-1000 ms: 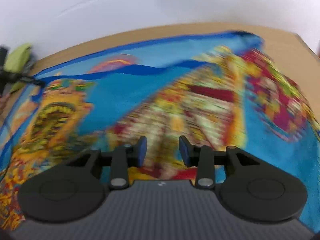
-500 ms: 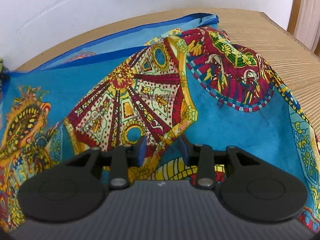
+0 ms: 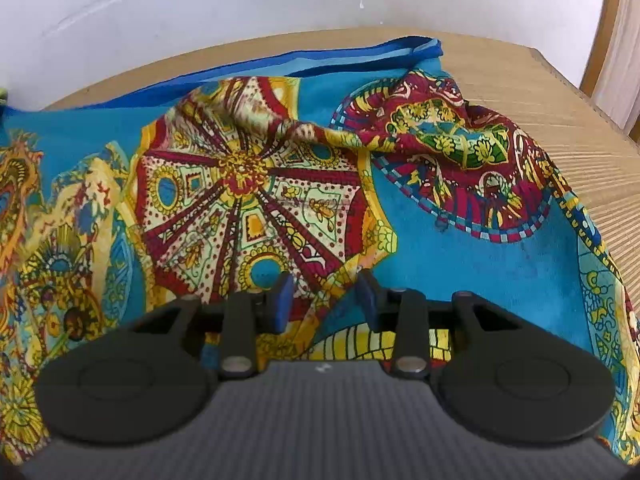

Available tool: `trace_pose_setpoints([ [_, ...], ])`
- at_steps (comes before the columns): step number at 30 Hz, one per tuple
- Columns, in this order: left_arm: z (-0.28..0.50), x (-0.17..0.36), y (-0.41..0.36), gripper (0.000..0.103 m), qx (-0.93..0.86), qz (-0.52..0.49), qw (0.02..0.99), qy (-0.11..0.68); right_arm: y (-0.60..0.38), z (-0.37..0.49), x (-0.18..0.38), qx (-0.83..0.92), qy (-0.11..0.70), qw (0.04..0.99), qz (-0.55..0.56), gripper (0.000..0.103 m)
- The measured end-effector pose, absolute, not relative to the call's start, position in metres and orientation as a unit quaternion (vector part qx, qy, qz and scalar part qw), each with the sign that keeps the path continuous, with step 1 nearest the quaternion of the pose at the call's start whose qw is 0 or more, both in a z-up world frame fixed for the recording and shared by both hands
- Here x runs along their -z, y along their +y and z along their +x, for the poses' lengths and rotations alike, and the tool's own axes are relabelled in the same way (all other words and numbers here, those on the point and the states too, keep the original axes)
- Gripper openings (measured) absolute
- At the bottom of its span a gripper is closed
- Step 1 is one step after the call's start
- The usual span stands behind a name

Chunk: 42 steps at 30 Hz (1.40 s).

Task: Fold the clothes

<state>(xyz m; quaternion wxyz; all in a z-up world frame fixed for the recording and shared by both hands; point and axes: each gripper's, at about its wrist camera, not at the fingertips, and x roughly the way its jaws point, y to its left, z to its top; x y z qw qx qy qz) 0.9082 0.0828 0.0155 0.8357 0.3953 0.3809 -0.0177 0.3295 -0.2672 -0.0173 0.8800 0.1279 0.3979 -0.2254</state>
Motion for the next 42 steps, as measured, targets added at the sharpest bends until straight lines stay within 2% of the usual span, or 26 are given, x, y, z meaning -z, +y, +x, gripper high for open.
trace_pose_setpoints([
  [4,0.921,-0.001,0.090,0.001,-0.001,0.386,0.834,0.394,-0.267,0.333,0.014,0.230,0.396,0.881,0.122,0.043],
  [8,0.930,0.012,0.091,0.002,-0.015,0.386,0.831,0.400,-0.265,0.337,0.015,0.242,0.392,0.880,0.119,0.055],
  [12,0.934,0.025,0.088,0.013,-0.055,0.420,0.825,0.375,-0.267,0.338,0.017,0.248,0.386,0.881,0.119,0.057],
  [14,0.932,0.018,0.091,0.023,-0.065,0.411,0.832,0.366,-0.266,0.338,0.018,0.258,0.383,0.879,0.115,0.067],
  [17,0.919,-0.007,0.100,0.036,-0.045,0.361,0.857,0.364,-0.269,0.337,0.019,0.269,0.378,0.877,0.125,0.073],
  [21,0.865,-0.051,0.118,0.040,0.021,0.308,0.884,0.351,-0.265,0.336,0.018,0.279,0.373,0.877,0.122,0.074],
  [23,0.824,-0.073,0.131,0.046,0.061,0.277,0.893,0.348,-0.262,0.331,0.010,0.295,0.369,0.873,0.126,0.074],
  [28,0.702,-0.102,0.185,0.051,0.149,0.172,0.892,0.389,-0.233,0.301,-0.020,0.282,0.346,0.885,0.130,0.074],
  [32,0.624,-0.091,0.237,0.052,0.177,0.088,0.875,0.442,-0.182,0.285,-0.033,0.225,0.353,0.903,0.101,0.074],
  [36,0.563,-0.063,0.269,0.052,0.170,0.078,0.861,0.473,-0.125,0.278,-0.033,0.154,0.367,0.915,0.071,0.074],
  [42,0.541,-0.034,0.293,0.050,0.194,0.051,0.843,0.499,-0.062,0.272,-0.021,0.085,0.378,0.920,0.058,0.074],
])
